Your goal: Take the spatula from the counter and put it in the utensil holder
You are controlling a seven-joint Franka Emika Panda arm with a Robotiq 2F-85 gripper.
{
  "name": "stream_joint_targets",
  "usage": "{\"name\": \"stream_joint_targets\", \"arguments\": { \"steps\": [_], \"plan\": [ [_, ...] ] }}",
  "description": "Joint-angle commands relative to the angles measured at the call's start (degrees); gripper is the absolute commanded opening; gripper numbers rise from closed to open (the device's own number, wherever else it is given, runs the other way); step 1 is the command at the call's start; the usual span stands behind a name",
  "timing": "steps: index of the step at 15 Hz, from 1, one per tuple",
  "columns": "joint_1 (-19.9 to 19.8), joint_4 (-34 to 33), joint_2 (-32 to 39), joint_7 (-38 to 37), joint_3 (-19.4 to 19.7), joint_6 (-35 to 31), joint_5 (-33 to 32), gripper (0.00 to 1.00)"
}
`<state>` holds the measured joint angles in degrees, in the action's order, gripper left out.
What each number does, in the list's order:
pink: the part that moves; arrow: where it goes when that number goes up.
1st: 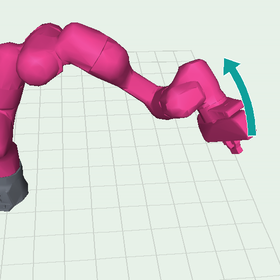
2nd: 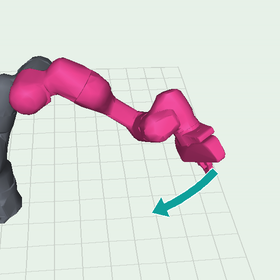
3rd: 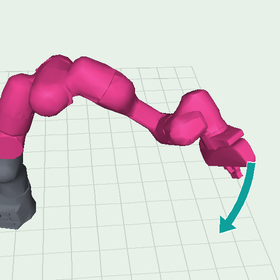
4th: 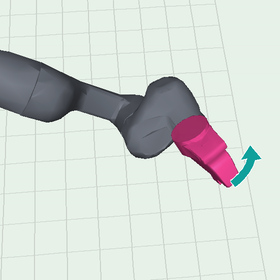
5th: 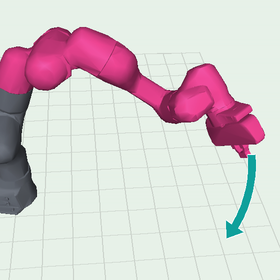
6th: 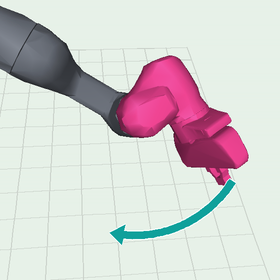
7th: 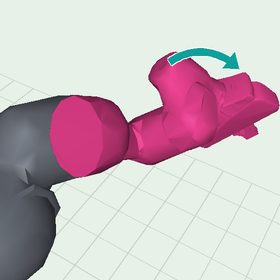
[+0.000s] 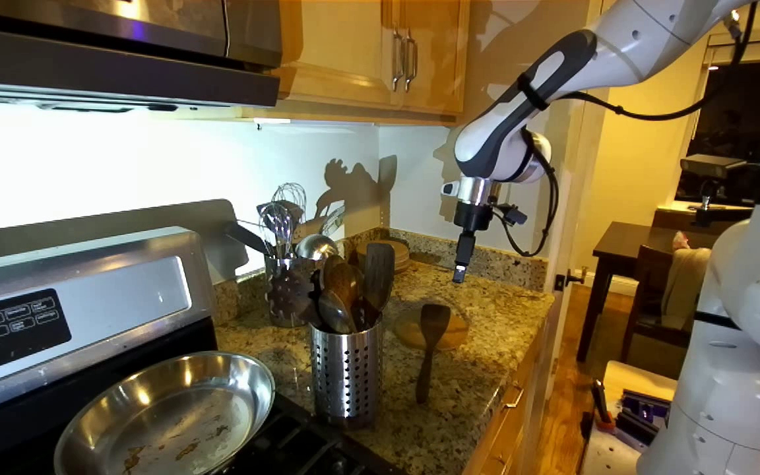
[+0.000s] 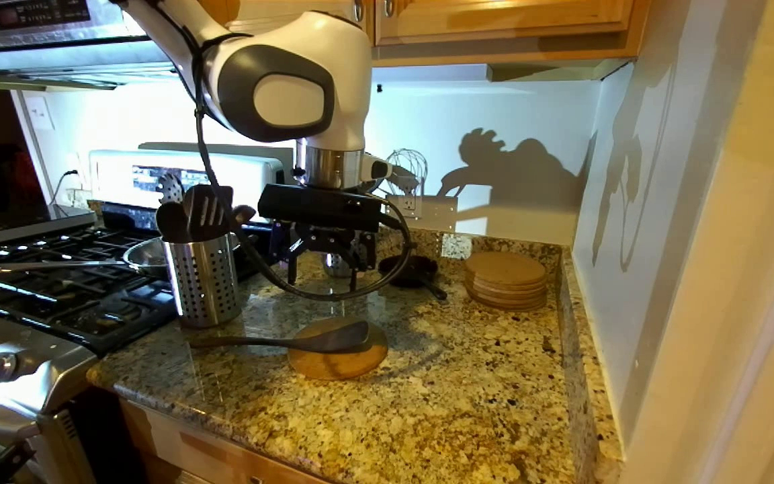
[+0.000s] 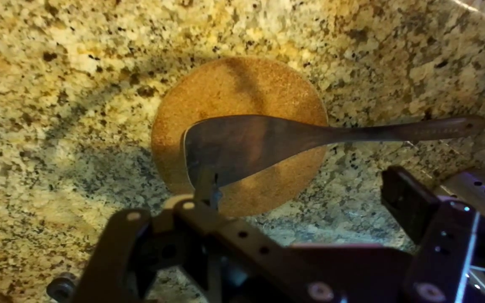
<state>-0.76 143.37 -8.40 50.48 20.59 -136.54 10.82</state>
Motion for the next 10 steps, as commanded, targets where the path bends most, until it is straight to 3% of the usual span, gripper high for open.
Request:
{"name": "stream_joint_targets", "arguments": {
  "steps": [1, 10],
  "plan": [
    [-2.7, -1.1, 1.3, 2.1, -2.2, 0.1, 2.5, 1.0],
    [-6.4, -7.8, 10.2, 14.5, -3.3, 0.0, 13.2, 1.0]
  ]
}}
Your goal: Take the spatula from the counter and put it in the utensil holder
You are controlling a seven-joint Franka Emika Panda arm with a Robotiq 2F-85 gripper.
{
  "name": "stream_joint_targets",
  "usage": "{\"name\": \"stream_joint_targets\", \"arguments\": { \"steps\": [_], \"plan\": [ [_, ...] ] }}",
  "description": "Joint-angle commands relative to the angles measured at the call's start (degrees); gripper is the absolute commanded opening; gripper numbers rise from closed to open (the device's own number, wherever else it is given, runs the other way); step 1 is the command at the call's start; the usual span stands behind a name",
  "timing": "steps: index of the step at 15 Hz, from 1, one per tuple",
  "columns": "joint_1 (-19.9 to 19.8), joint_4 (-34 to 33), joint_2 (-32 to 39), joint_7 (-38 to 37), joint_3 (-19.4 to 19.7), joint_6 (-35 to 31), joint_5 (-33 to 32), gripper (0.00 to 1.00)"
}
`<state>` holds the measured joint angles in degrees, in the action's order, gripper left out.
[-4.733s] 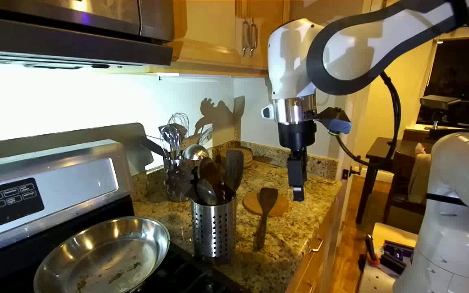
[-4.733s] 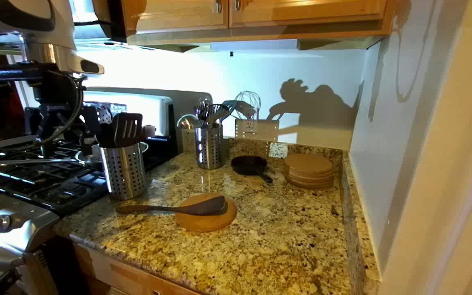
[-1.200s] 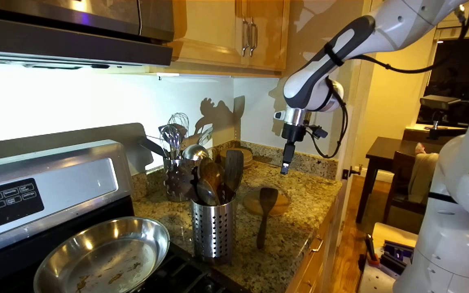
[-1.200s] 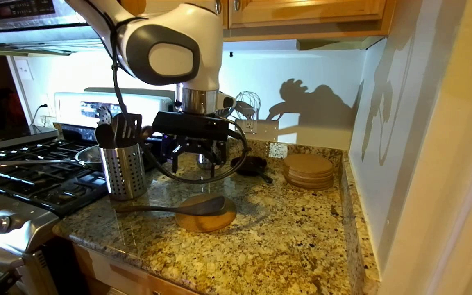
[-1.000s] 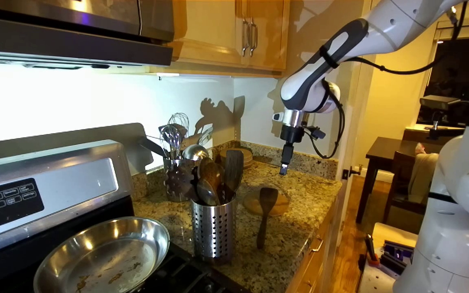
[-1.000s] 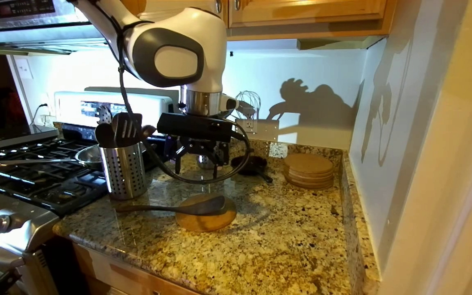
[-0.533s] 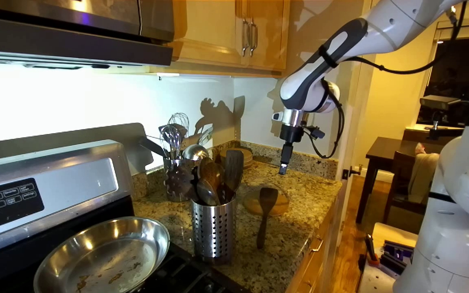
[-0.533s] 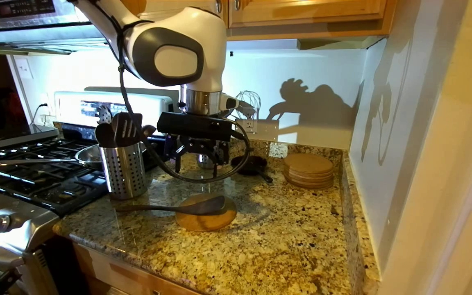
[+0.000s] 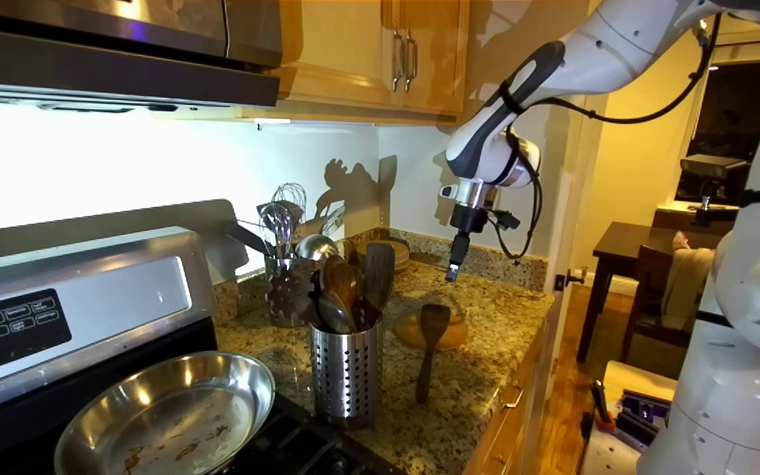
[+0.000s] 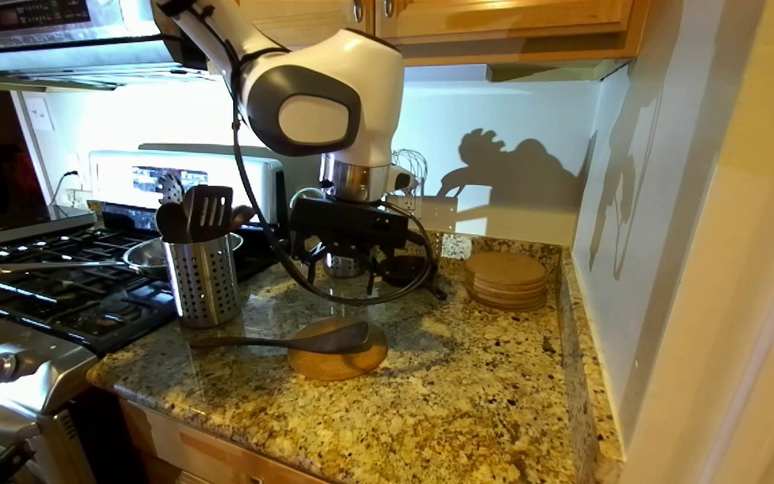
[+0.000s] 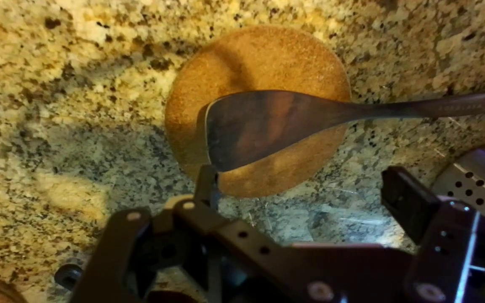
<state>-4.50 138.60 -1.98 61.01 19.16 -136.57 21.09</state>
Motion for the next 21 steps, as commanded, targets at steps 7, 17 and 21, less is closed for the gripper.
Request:
{"name": "stream_joint_targets", "arguments": {
  "steps": [7, 17, 21],
  "plan": [
    [-6.8, -8.6, 13.0, 5.7, -6.8, -0.5, 5.3, 1.0],
    [-12.8, -14.6, 21.9, 6.4, -12.8, 1.0, 5.5, 1.0],
    [-14.7, -16.4, 24.3, 6.3, -14.3, 2.3, 5.3, 1.0]
  ]
}}
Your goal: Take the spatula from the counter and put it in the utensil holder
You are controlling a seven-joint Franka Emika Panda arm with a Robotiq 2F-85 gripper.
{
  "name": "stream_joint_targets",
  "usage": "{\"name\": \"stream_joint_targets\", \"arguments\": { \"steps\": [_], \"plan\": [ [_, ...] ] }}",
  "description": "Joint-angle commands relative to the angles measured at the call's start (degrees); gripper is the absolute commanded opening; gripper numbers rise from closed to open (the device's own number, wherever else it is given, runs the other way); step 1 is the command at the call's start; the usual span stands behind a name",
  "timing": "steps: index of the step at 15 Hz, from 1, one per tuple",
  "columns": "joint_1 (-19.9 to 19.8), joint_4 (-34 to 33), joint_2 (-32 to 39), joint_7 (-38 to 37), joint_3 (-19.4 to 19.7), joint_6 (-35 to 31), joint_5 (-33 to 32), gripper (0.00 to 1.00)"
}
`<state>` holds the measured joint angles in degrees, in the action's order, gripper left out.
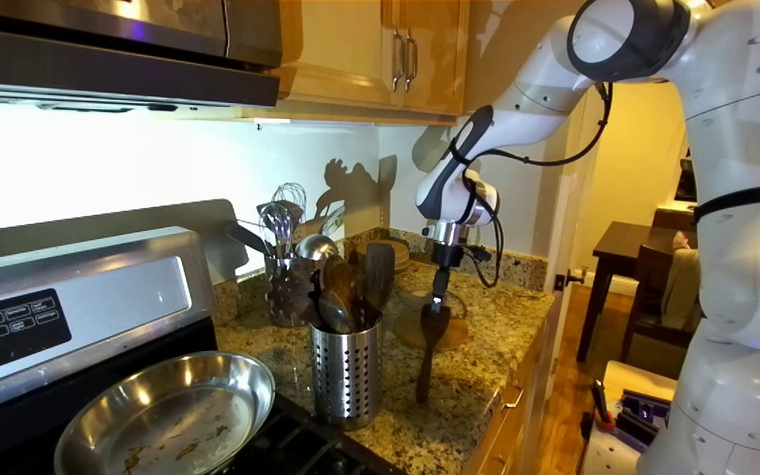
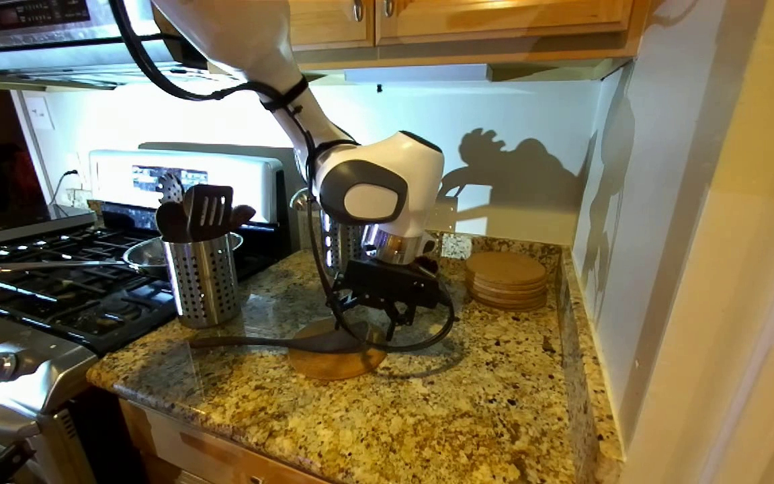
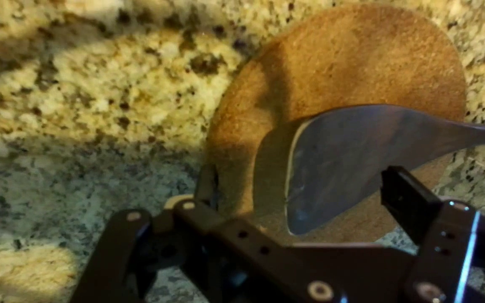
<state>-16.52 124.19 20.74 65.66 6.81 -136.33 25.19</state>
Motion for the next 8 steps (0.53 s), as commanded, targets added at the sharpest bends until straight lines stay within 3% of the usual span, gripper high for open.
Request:
{"name": "stream_joint_targets", "arguments": {
  "steps": [1, 3, 4, 5, 8],
  "plan": [
    [-3.0, -2.4, 2.1, 1.6, -2.3, 2.5, 1.1, 1.0],
    [-3.6, -3.0, 2.8, 1.7, -2.9, 3.3, 1.0, 1.0],
    [-3.8, -3.1, 2.8, 1.7, -3.1, 3.6, 0.9, 0.93],
    [-4.0, -3.3, 2.8, 1.8, -3.2, 3.7, 1.0, 0.92],
    [-4.5, -2.1, 0.7, 2.7, -3.1, 2.2, 1.3, 0.99]
  ]
}}
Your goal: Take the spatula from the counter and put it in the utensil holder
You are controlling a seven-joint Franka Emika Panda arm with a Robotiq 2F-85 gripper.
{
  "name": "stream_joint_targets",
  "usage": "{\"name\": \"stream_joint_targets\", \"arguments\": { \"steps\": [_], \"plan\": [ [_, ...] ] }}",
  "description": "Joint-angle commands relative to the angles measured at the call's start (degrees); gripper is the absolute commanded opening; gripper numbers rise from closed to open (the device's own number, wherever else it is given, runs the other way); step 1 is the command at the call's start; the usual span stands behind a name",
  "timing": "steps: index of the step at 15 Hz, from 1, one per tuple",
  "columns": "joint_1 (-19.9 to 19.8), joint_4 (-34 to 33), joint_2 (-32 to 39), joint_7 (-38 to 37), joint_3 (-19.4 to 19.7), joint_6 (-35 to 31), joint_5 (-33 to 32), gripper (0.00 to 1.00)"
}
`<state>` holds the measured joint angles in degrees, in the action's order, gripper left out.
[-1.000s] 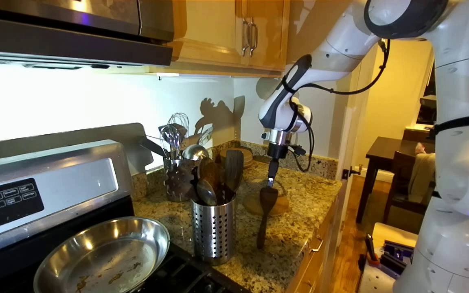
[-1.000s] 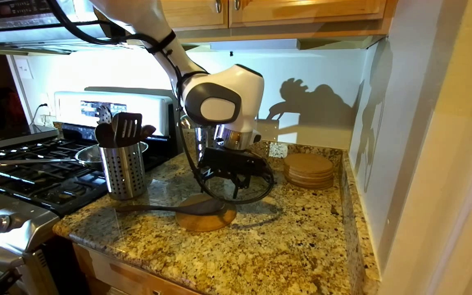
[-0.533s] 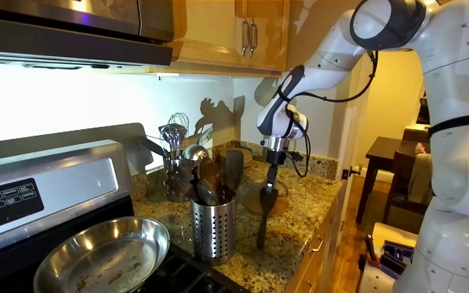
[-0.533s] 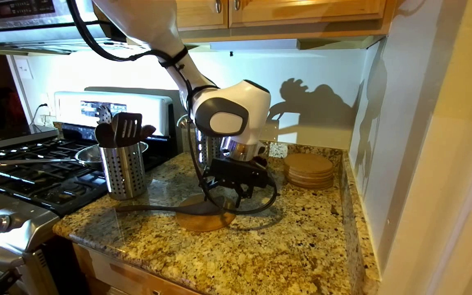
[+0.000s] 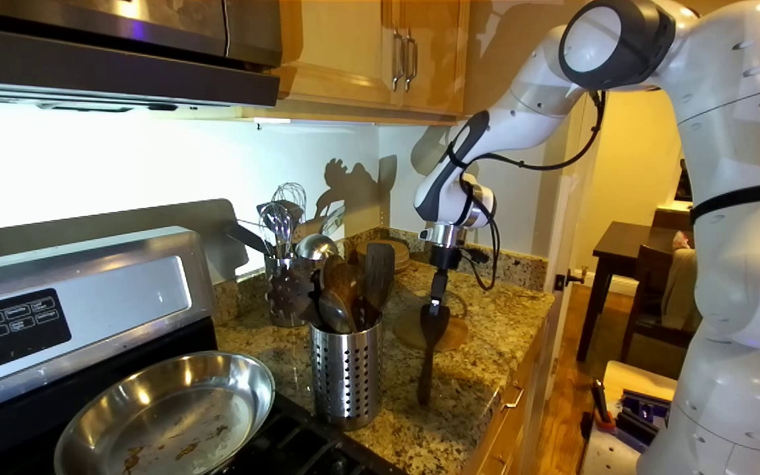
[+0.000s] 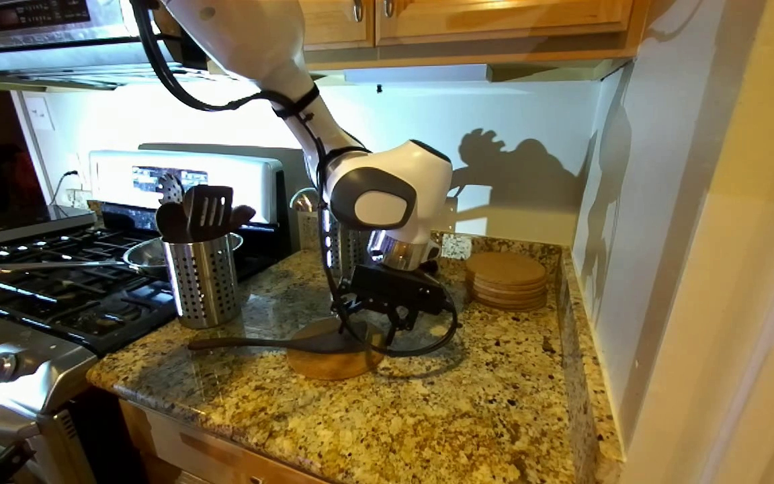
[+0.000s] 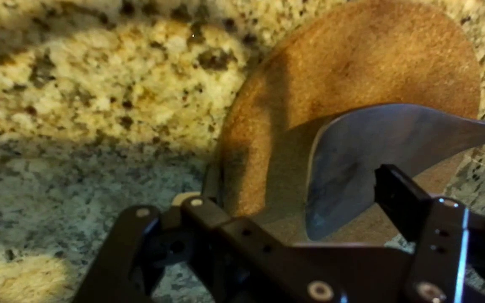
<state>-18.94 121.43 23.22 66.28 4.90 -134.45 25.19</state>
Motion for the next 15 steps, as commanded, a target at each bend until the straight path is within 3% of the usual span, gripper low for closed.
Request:
{"name": "stream_joint_targets", "arguments": {
  "steps": [1, 7, 15],
  "plan": [
    [-2.1, 1.0, -2.3, 2.1, -1.1, 0.1, 1.1, 1.0],
    [-2.0, 1.6, -3.8, 2.3, -0.7, 0.8, 0.3, 1.0],
    [-1.2, -1.2, -2.9, 1.1, 0.0, 14.7, -1.4, 1.0]
  ]
}}
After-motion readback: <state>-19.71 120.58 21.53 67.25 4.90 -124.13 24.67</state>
